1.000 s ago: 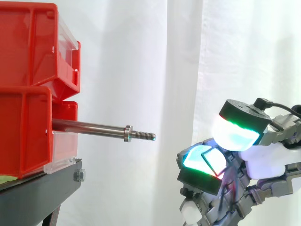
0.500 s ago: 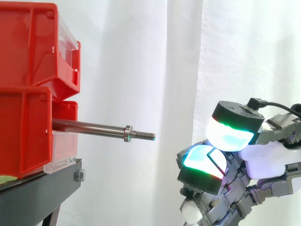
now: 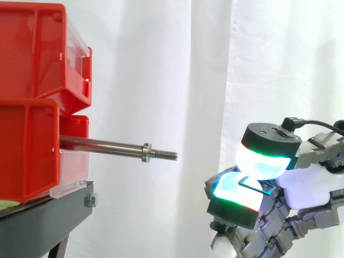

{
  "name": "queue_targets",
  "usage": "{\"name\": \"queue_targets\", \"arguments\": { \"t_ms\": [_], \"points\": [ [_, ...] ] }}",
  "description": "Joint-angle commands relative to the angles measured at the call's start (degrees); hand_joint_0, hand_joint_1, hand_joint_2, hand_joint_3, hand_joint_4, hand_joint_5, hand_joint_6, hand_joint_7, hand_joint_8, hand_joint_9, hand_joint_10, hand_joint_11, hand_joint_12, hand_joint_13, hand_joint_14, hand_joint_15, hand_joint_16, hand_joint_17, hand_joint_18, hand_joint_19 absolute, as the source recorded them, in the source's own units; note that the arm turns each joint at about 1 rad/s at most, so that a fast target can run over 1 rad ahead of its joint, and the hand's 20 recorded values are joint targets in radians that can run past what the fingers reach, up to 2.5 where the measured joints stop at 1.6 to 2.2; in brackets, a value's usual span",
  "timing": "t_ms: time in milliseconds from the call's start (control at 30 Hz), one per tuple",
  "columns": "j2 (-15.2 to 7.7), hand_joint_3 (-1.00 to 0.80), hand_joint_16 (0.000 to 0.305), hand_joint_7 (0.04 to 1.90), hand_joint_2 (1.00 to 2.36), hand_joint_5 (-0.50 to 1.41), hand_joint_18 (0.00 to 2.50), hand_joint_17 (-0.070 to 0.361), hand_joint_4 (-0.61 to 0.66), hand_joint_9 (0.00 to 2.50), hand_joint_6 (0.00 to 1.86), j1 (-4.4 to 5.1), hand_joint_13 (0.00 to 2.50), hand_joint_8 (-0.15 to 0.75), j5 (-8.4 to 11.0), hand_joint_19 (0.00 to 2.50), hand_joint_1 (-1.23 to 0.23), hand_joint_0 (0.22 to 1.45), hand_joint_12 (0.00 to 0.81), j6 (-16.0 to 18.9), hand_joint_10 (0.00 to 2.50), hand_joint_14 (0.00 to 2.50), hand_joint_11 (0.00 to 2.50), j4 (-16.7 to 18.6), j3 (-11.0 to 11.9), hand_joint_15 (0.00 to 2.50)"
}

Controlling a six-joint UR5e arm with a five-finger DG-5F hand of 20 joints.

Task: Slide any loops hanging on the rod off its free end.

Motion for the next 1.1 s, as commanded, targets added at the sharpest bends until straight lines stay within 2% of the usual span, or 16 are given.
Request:
{"name": "queue_targets", "arguments": {
  "t_ms": [0,400,533,1067],
  "points": [
    [0.0,-0.11,0.05,1.16,1.02,-0.14,0.77,0.113,-0.03,0.81,0.91,0.06,0.67,0.336,-0.01,0.13,-0.76,0.59,0.339,0.3,0.01,0.0,0.2,-0.7,0.0,0.0],
    [1.1,-0.12,0.05,1.17,1.02,-0.14,0.77,0.112,-0.02,0.81,0.91,-0.2,0.67,0.335,-0.01,0.14,-0.76,0.59,0.338,0.3,0.01,0.0,0.19,-4.3,0.0,0.0],
    [1.1,-0.13,0.05,1.16,1.02,-0.14,0.76,0.112,0.0,0.82,0.91,0.06,0.67,0.337,-0.09,0.13,-0.75,0.6,0.339,-0.2,0.01,0.0,0.19,-4.1,0.0,0.0],
    [1.1,-0.13,0.05,1.13,1.02,-0.14,0.79,0.112,0.01,0.86,0.91,-0.03,0.69,0.349,-0.18,0.15,-0.74,0.59,0.337,-1.3,0.01,0.0,0.21,-3.0,0.0,0.0]
  ]
}}
